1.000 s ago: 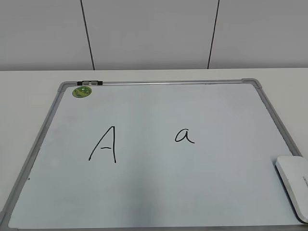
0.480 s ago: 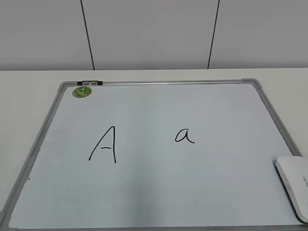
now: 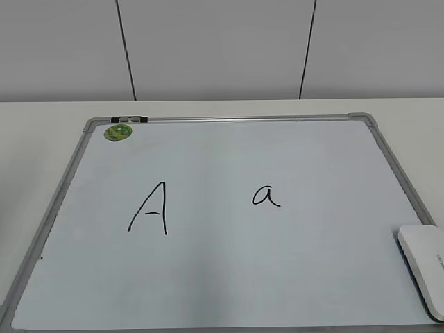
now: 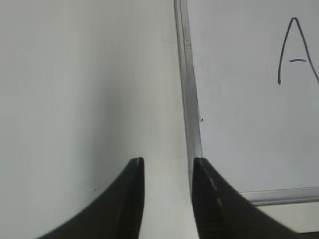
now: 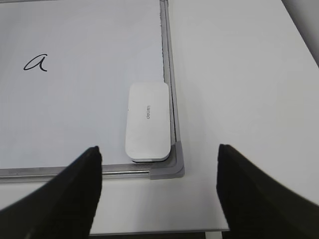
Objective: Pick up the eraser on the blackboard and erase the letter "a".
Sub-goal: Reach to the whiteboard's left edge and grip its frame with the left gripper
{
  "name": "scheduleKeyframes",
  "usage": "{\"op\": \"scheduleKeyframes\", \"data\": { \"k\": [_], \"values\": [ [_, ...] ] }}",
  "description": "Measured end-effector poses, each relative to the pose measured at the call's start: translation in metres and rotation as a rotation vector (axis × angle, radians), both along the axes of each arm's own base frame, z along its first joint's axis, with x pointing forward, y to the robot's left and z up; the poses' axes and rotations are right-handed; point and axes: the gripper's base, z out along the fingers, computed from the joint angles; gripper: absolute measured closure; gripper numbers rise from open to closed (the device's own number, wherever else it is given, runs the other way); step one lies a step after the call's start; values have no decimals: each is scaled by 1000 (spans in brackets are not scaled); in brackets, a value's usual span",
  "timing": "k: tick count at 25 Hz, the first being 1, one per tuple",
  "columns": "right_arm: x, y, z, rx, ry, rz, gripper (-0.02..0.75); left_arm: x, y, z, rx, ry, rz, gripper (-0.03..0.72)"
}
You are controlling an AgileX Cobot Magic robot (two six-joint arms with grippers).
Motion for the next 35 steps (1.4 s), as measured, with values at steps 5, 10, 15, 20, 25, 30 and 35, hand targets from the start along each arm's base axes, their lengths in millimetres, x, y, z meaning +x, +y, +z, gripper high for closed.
{"op": "scheduleKeyframes", "data": {
  "k": [5, 10, 15, 20, 25, 30, 35],
  "values": [
    [0, 0, 0, 0, 0, 0, 204, 59, -6, 2, -37, 89, 4, 446],
    [0, 0, 0, 0, 0, 0, 204, 108, -10, -10, -43, 181, 8, 445],
    [0, 0, 0, 0, 0, 0, 204, 138, -15, -31, -83, 267, 15, 445],
    [0, 0, 0, 0, 0, 0, 204, 168, -17, -52, -86, 330, 19, 445],
    [0, 0, 0, 0, 0, 0, 204, 196, -19, -76, -76, 387, 21, 445],
    [0, 0, 0, 0, 0, 0, 204, 220, -19, -102, -61, 437, 21, 445],
    [0, 0, 0, 0, 0, 0, 204, 240, -20, -122, -56, 481, 21, 445]
  ]
}}
